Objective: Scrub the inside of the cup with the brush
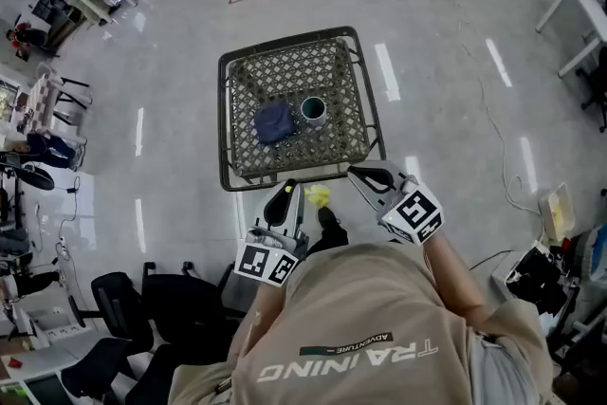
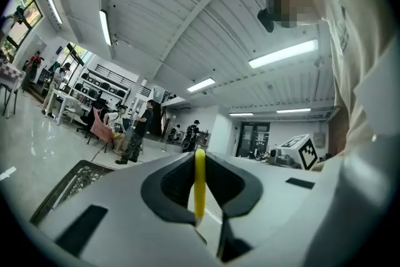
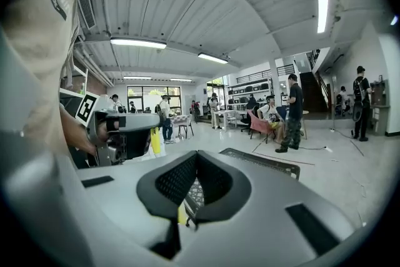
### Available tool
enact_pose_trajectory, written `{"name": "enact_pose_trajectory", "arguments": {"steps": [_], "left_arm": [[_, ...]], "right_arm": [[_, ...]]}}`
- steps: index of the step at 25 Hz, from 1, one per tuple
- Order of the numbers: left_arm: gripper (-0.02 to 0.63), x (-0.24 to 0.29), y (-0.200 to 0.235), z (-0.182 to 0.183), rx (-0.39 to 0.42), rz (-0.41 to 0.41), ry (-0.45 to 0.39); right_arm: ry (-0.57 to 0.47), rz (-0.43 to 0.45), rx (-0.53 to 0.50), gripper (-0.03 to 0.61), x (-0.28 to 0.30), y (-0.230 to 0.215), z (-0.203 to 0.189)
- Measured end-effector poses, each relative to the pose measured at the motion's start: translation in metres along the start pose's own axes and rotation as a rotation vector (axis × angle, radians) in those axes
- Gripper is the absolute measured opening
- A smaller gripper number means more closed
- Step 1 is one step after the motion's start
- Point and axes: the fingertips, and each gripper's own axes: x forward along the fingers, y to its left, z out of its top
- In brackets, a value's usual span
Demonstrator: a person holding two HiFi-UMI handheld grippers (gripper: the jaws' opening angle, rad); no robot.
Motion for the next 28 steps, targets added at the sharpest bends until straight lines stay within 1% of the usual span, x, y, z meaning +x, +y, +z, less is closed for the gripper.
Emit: {"name": "enact_pose_trajectory", "arguments": {"steps": [4,9,11,13,15,19,23,28], "left_arm": [[0.052,0.013,0.024,0.005,-0.003,-0.054,0.011],[0.052,0.026,0.052,0.010,-0.020,-0.133,0.027],[0.052,0.033,0.063,0.009,-0.019,-0.165,0.047],[0.052,0.040,0.072,0.009,-0.028,-0.185,0.058],[0.052,0.045,0.076,0.012,-0.035,-0.196,0.051],[0.052,0.061,0.084,0.014,-0.041,-0.200,0.038],[0.052,0.076,0.087,0.010,-0.050,-0.178,0.037],[0.052,0.092,0.099,0.009,-0.042,-0.105,0.044]], "right_arm": [[0.008,-0.035,0.002,0.014,0.032,-0.015,0.010],[0.038,-0.043,-0.025,0.014,0.067,-0.023,0.013],[0.035,-0.060,-0.014,0.014,0.079,-0.028,0.016],[0.042,-0.072,-0.003,0.014,0.086,-0.031,0.017],[0.054,-0.080,0.000,0.014,0.087,-0.034,0.017],[0.063,-0.099,-0.008,0.014,0.088,-0.047,0.018],[0.061,-0.100,-0.005,0.014,0.089,-0.068,0.015],[0.064,-0.035,-0.009,0.014,0.105,-0.091,0.009]]}}
